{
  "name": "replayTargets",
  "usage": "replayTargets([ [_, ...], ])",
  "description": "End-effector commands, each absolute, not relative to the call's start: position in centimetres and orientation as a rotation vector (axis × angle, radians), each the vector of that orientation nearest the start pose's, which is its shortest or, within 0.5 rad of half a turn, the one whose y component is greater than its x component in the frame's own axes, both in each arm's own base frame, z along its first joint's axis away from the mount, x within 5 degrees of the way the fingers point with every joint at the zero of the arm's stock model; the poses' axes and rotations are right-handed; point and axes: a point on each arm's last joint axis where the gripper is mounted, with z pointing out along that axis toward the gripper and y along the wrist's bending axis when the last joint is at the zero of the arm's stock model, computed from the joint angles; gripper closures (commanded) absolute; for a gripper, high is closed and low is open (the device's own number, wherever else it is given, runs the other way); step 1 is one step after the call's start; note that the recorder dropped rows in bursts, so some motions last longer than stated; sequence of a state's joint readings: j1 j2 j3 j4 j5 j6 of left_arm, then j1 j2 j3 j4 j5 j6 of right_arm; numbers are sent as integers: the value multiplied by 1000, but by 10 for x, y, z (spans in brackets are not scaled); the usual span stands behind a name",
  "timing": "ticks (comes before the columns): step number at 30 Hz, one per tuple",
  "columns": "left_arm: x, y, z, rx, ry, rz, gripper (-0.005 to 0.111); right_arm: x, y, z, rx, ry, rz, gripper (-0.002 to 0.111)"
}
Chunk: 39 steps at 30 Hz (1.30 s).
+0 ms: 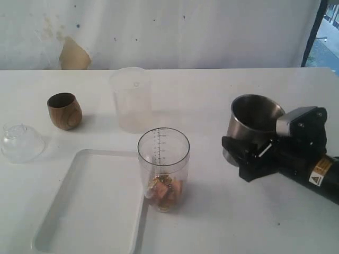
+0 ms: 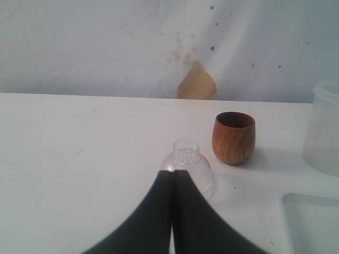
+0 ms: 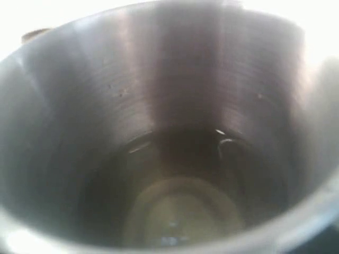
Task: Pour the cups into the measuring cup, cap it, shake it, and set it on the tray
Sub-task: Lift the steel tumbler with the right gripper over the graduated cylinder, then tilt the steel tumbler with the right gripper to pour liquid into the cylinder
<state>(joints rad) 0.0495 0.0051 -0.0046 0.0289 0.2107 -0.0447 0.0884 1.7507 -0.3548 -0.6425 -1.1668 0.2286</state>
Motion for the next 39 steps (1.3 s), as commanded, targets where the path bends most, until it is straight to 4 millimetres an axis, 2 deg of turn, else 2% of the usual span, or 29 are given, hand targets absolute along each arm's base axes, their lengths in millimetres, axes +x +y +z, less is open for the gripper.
replayTargets([
  [1, 56, 3, 195, -59, 1684, 27, 107, 258, 79, 171, -520, 1664, 605, 108],
  [6, 56, 3, 195, -59, 1684, 27, 107, 275, 97, 199, -598, 1668, 583, 108],
  [7, 56, 3, 195, -59, 1684, 27, 107, 282, 106, 209, -616, 1667, 585, 108],
  [12, 56, 3, 195, -59, 1684, 27, 107, 294, 136, 229, -729, 1650, 531, 108],
  [16, 56, 3, 195, -59, 1684, 27, 107, 295, 151, 239, -809, 1594, 517, 108],
  [18, 56, 3, 195, -59, 1684, 27, 107, 292, 157, 239, -894, 1549, 473, 108],
  [21, 56, 3, 195, -59, 1684, 27, 107, 292, 159, 236, -926, 1550, 450, 108],
  [27, 56, 3, 195, -59, 1684, 27, 107, 301, 164, 213, -1017, 1537, 407, 108],
  [39, 56, 3, 195, -59, 1684, 27, 107, 300, 167, 212, -1191, 1355, 260, 108],
])
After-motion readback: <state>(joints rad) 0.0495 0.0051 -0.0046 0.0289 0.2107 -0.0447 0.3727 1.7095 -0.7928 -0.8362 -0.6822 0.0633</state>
